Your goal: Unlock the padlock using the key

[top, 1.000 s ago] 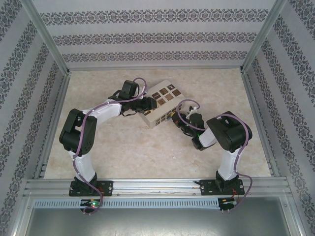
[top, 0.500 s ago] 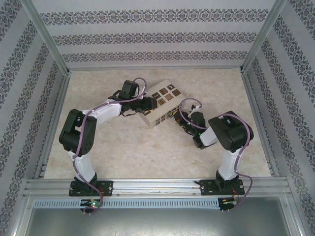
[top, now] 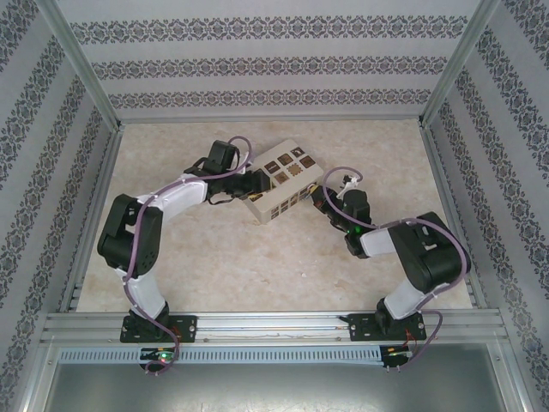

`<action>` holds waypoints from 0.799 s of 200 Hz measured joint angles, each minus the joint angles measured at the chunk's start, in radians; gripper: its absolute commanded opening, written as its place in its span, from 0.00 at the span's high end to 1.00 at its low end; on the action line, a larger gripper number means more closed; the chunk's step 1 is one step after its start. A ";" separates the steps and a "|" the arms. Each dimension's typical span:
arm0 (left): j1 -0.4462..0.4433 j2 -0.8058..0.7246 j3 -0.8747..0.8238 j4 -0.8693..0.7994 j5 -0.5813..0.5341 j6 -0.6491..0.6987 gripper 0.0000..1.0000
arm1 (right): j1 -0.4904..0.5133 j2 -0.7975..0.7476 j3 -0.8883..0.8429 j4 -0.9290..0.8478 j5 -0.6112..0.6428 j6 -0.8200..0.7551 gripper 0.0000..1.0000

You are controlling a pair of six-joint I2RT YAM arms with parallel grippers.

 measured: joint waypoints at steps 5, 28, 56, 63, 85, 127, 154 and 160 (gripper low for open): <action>0.003 -0.013 0.000 -0.011 -0.013 0.011 0.50 | 0.000 -0.023 0.000 -0.021 -0.001 -0.011 1.00; 0.011 -0.092 -0.005 -0.048 -0.077 0.069 0.46 | 0.000 -0.141 0.002 -0.148 -0.010 -0.069 1.00; 0.013 -0.218 -0.034 -0.051 -0.155 0.137 0.43 | 0.000 -0.291 0.019 -0.354 -0.019 -0.165 1.00; 0.015 -0.250 -0.047 -0.050 -0.175 0.153 0.41 | 0.000 -0.327 0.027 -0.408 -0.021 -0.190 1.00; 0.022 -0.341 -0.106 -0.038 -0.246 0.190 0.37 | 0.000 -0.428 0.059 -0.568 -0.024 -0.264 1.00; 0.025 -0.502 -0.240 -0.001 -0.401 0.241 0.22 | 0.000 -0.562 0.095 -0.794 -0.034 -0.349 1.00; 0.031 -0.609 -0.305 0.047 -0.490 0.275 0.14 | 0.000 -0.607 0.109 -0.914 -0.038 -0.383 1.00; 0.031 -0.629 -0.314 0.055 -0.507 0.282 0.13 | 0.000 -0.615 0.114 -0.941 -0.040 -0.391 1.00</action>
